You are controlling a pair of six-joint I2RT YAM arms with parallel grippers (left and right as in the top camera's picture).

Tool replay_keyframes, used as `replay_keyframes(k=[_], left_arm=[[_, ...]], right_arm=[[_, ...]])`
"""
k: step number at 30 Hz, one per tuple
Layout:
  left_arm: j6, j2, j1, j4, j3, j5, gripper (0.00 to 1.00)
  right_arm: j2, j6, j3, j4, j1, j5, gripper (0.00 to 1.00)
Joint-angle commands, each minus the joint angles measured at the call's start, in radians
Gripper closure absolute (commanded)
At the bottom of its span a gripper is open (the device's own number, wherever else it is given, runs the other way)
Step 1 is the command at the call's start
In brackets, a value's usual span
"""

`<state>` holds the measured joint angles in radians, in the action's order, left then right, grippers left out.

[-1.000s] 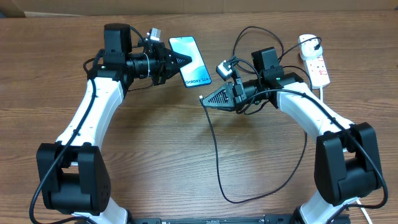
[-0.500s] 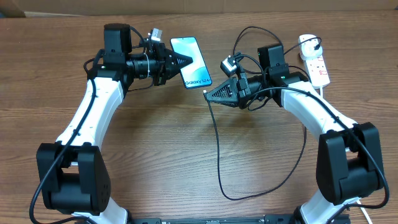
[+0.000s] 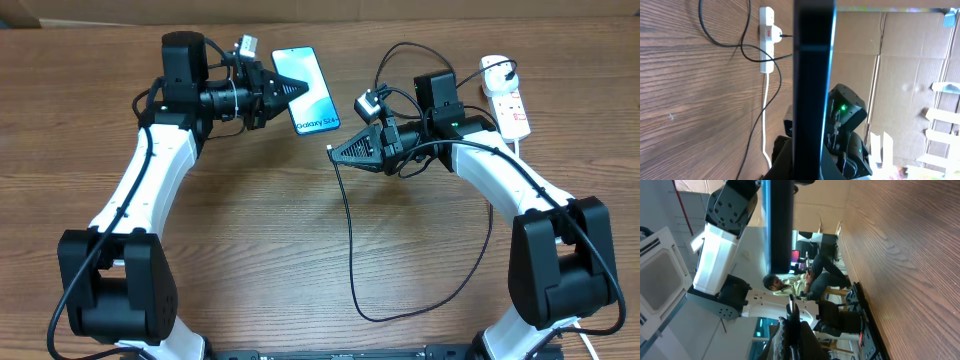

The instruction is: Plug charger to phone and switch on socket

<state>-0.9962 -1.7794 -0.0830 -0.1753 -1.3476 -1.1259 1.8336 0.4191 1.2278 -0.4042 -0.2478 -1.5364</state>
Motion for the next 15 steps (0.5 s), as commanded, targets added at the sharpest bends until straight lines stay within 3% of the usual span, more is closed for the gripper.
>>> replay_keyframes(k=[1, 4, 9, 15], left_arm=[[-0.066, -0.065, 0.006, 0.015, -0.014, -0.065, 0.96], [-0.126, -0.128, 0.006, 0.126, -0.014, -0.162, 0.96], [-0.169, -0.143, 0.006, 0.232, -0.014, -0.166, 0.96], [-0.216, -0.143, 0.004, 0.240, -0.014, -0.200, 0.96]], right_arm=[[-0.025, 0.005, 0.024, 0.006, 0.003, -0.033, 0.96], [-0.025, 0.005, 0.024, 0.006, 0.003, -0.033, 0.96], [-0.025, 0.005, 0.024, 0.006, 0.011, -0.033, 0.96], [-0.025, 0.023, 0.024, 0.011, 0.014, -0.033, 0.96]])
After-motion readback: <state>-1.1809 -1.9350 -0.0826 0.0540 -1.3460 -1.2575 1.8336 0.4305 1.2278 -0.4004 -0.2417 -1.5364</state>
